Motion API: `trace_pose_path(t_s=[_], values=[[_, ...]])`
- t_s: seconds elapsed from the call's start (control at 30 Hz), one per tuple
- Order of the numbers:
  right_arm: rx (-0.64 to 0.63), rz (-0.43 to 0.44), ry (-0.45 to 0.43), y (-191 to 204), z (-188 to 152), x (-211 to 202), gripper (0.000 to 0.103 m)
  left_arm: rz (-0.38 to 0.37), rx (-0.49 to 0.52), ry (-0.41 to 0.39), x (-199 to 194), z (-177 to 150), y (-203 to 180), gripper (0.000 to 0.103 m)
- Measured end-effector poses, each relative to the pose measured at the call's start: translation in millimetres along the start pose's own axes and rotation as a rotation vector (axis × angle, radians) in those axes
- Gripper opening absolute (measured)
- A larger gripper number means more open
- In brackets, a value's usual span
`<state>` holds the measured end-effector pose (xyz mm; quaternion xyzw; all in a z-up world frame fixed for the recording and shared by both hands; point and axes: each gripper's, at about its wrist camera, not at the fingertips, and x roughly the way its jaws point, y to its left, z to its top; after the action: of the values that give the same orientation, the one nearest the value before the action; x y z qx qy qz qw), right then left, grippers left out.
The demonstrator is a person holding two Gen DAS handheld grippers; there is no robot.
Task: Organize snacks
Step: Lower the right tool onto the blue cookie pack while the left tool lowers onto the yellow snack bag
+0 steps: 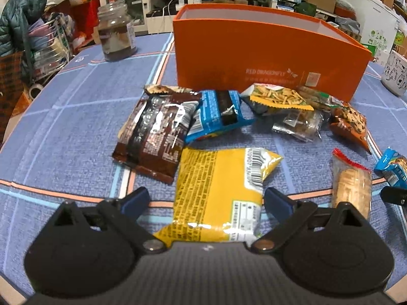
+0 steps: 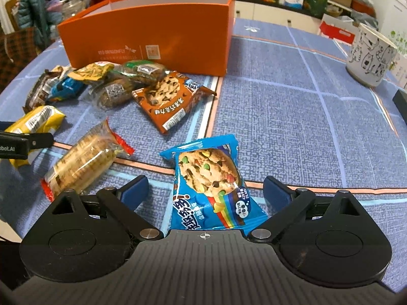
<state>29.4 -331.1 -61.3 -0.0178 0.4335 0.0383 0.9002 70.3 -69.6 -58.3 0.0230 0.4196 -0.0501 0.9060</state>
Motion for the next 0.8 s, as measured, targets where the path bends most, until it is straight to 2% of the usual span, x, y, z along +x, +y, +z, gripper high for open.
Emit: trace_pose_path(t_s=[0.4,0.8], values=[[-0.005,-0.002,0.002,0.0,0.4,1.1,0.091,0.033,-0.024,-0.009,0.3,0.7,-0.3,0.096],[-0.008,0.005,0.012,-3.0,0.1,0.0,0.091,0.01,-0.018,-0.006,-0.8,-1.4,-2.5,0.096]])
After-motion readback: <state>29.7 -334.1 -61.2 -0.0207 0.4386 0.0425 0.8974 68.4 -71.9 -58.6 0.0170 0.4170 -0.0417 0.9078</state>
